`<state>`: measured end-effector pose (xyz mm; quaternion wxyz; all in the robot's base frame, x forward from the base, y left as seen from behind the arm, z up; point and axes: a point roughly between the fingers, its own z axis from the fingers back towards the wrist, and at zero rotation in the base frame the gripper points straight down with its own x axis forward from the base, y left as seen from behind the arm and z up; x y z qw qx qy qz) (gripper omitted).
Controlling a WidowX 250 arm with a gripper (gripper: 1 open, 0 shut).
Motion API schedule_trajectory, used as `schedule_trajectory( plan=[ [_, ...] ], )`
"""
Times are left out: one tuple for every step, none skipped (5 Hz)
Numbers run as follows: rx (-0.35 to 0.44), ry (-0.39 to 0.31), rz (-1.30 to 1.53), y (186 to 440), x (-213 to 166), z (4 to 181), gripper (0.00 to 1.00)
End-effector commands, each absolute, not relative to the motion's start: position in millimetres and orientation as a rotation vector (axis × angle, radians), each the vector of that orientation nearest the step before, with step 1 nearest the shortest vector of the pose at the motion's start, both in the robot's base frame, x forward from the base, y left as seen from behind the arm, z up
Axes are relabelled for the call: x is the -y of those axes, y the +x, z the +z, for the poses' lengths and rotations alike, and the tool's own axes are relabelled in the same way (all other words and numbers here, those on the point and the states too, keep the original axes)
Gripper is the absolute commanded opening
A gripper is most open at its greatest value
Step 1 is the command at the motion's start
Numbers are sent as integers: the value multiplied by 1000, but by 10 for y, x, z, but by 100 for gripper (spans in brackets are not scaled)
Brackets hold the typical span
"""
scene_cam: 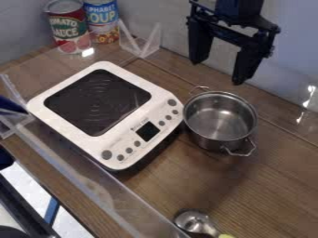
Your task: Remove silver pot from the white and black stove top and place it on the table
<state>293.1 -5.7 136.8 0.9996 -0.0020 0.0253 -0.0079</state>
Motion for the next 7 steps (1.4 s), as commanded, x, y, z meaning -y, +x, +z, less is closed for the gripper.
schedule_trajectory(
  plan=[
    [-41, -12, 108, 2944, -31, 1145, 100],
    [-18, -28, 60, 2922, -11, 937, 100],
    [-1, -57, 21, 2934, 2, 796, 100],
    [10, -72, -46, 2988, 15, 684, 100],
    [21, -79, -117, 3039, 27, 593, 100],
    [36, -84, -138, 3099, 25, 468, 100],
    [50, -87, -162, 3144, 23, 445, 100]
  ],
)
